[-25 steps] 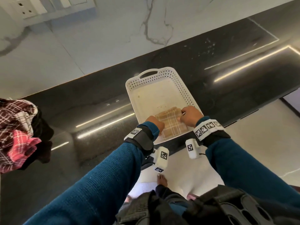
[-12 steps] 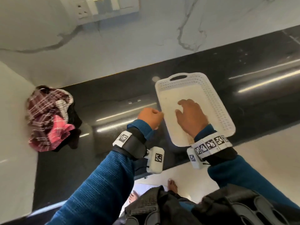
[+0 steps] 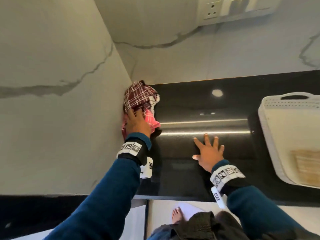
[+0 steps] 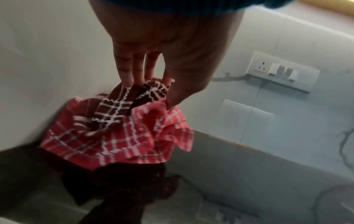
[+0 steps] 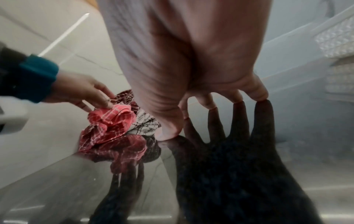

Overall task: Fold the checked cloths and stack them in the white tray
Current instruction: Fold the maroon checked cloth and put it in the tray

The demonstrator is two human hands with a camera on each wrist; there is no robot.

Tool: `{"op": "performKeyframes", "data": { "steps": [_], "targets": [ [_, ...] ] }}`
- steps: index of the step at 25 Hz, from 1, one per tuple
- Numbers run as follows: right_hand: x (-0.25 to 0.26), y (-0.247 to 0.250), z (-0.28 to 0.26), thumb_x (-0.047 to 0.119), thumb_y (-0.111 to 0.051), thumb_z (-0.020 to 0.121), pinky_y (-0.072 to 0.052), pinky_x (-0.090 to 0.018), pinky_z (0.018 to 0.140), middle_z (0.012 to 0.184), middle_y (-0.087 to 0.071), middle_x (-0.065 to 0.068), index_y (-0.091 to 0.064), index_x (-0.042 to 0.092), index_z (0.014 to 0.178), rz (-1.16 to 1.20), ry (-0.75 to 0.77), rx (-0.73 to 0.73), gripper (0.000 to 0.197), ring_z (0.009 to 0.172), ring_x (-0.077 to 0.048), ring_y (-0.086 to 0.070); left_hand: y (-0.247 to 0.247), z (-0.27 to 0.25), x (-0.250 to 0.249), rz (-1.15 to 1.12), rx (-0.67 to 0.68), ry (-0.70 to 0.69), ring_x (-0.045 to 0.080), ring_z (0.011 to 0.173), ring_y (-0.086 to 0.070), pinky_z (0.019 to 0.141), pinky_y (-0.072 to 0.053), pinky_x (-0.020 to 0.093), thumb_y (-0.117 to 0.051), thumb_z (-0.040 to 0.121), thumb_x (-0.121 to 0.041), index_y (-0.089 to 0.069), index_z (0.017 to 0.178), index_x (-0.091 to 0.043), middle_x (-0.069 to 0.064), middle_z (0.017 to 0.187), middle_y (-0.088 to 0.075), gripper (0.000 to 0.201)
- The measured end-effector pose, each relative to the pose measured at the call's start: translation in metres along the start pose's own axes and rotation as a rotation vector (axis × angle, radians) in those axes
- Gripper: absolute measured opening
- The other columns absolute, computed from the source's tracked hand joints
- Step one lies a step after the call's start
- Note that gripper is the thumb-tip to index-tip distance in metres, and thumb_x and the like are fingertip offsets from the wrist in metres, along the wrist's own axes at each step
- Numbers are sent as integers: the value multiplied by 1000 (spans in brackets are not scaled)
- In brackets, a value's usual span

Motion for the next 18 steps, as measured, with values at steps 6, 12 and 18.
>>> {"op": "performKeyframes", "data": {
  "steps": [6,12,18],
  "targets": [
    [-3,-1,4,41,-57,98,-3,-68,118,167,17,-3,-3,47,157,60,-53,25,81,149,-46,19,9,35,11,-163,-8,-62,33,117,-57,94,-49,42,-57,97,-17,-58,129,-16,12,132,-55,32],
    [-8,3,-1,42,-61,96,1,-64,119,168,15,3,-10,51,156,159,-34,-19,79,150,-40,21,73,-30,-49,-491,-402,-594,17,92,-53,81,-43,24,-55,93,-13,-63,105,-7,6,100,-59,14],
    [-50,14,-19,30,-70,93,-8,-45,125,162,-29,5,-52,52,131,513,165,-79,48,154,-18,-7,-74,-133,-85,-12,551,-744,26,111,-58,96,-46,39,-54,95,-28,-63,111,-19,3,115,-62,20]
  ]
}}
Point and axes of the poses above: each hand's wrist, its own z-axis towards the middle knuckle, its own y-axis out of the back of the hand, x = y × z, the point moved 7 cm from there along z, towards the middle knuckle
